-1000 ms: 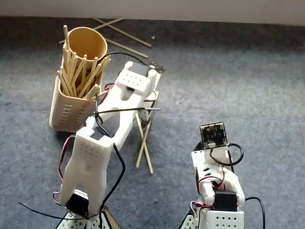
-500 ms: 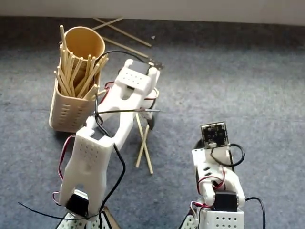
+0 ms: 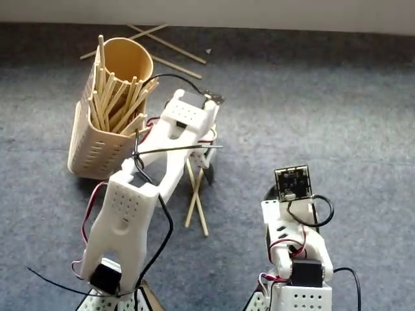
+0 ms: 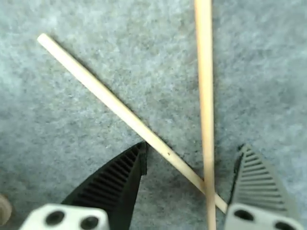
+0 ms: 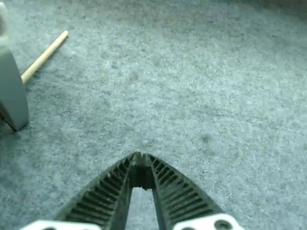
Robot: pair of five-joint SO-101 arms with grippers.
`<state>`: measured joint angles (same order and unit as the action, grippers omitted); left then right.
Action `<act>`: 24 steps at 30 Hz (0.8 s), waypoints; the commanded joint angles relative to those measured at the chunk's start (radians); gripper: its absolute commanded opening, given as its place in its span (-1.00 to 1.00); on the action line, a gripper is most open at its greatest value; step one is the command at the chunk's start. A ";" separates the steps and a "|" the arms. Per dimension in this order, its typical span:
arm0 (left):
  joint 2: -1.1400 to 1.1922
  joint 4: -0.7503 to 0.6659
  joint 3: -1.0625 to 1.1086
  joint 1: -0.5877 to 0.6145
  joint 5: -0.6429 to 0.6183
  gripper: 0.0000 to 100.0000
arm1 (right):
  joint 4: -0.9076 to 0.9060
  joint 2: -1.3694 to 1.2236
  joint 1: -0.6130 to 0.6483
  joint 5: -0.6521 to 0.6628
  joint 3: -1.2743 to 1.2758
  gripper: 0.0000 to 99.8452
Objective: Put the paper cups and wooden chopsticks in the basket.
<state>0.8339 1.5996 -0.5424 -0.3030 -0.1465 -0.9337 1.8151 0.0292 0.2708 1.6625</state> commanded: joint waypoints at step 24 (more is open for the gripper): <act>0.061 0.150 -0.395 0.243 0.080 -0.99 | 0.024 0.016 -0.008 -0.005 0.108 -0.96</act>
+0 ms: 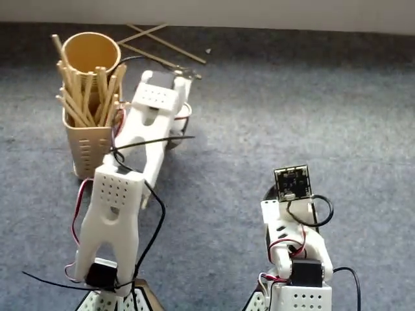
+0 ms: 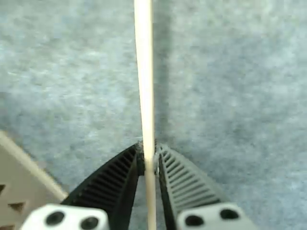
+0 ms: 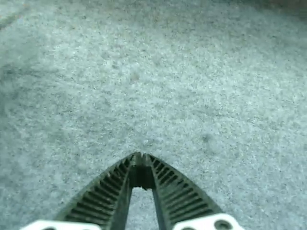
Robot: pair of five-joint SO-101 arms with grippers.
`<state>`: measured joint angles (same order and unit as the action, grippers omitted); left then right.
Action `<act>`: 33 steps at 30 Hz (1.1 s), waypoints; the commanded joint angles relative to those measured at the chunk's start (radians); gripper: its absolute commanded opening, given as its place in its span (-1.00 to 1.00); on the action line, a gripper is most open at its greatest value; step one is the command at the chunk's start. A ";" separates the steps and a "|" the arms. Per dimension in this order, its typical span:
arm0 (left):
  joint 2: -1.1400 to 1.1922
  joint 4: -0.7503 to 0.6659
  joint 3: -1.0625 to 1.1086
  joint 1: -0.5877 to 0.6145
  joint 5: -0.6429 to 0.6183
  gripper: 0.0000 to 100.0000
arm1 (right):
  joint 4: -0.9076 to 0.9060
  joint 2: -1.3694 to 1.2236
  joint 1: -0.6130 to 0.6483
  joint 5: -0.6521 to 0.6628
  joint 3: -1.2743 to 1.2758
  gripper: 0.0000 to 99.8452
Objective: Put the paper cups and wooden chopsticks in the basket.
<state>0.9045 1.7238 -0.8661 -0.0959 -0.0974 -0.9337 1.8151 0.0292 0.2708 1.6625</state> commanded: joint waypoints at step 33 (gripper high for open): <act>-0.866 -0.091 -0.131 0.082 0.345 -0.99 | 0.028 0.016 -0.008 -0.005 0.116 -0.96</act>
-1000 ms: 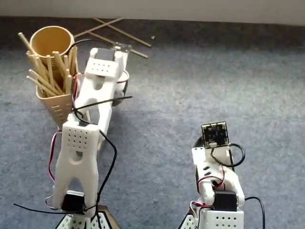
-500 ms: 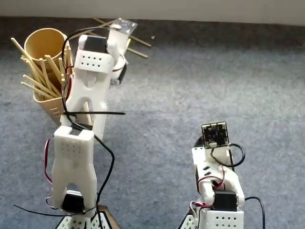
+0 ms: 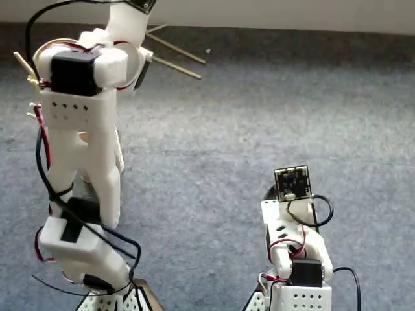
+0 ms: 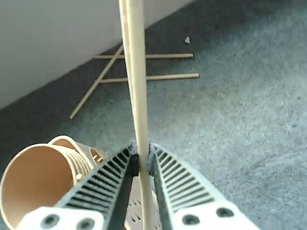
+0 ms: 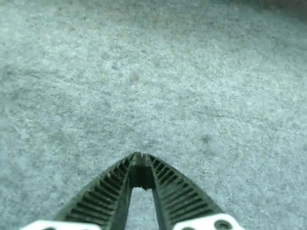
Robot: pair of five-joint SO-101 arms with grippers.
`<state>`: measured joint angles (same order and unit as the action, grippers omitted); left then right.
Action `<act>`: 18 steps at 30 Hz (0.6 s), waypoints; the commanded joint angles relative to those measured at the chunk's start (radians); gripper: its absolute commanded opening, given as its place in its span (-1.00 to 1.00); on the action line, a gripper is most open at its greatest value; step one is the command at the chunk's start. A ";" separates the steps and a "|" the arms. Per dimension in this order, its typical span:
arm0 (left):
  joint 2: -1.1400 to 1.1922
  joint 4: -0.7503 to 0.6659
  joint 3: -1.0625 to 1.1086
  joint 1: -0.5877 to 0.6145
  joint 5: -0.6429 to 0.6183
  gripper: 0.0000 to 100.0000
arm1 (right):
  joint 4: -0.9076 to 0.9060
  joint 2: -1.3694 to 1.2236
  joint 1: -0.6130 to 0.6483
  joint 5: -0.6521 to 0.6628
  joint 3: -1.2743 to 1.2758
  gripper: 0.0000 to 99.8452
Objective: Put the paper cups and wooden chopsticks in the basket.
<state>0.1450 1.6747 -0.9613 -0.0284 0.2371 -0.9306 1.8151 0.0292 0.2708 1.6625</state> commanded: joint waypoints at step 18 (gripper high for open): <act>-0.314 -0.362 -0.027 0.245 -0.081 -0.99 | 0.025 0.016 -0.007 -0.005 0.116 -0.96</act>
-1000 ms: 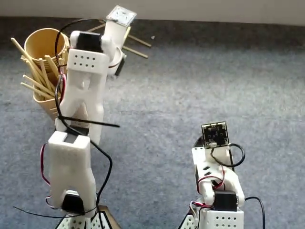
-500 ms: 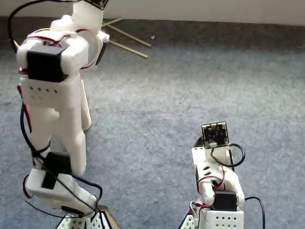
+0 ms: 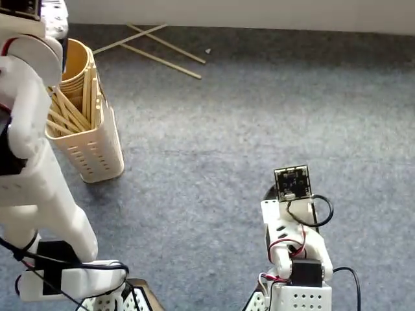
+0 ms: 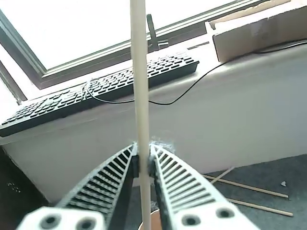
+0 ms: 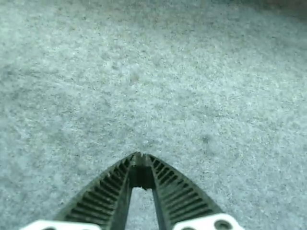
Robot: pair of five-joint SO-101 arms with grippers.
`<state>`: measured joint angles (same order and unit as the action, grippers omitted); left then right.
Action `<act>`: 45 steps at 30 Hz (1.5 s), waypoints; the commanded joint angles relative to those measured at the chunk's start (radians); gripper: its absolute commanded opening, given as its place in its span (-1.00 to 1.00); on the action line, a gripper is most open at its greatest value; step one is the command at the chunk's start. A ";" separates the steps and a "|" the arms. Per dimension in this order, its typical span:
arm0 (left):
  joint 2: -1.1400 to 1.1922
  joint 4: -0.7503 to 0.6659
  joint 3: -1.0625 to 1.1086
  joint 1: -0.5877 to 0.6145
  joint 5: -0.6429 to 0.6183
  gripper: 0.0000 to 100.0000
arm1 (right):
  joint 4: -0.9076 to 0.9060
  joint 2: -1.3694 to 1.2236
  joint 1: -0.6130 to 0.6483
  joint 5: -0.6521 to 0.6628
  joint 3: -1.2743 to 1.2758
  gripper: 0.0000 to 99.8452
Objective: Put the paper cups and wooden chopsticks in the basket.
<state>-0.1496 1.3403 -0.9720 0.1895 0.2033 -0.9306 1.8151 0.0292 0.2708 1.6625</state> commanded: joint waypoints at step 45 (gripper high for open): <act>-0.889 -0.568 1.339 0.024 -0.080 -0.99 | 0.022 0.016 -0.005 0.052 0.117 -0.96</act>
<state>-1.1132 0.8615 0.3659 0.2033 0.1312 -0.9306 1.8151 0.0292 0.3015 1.6625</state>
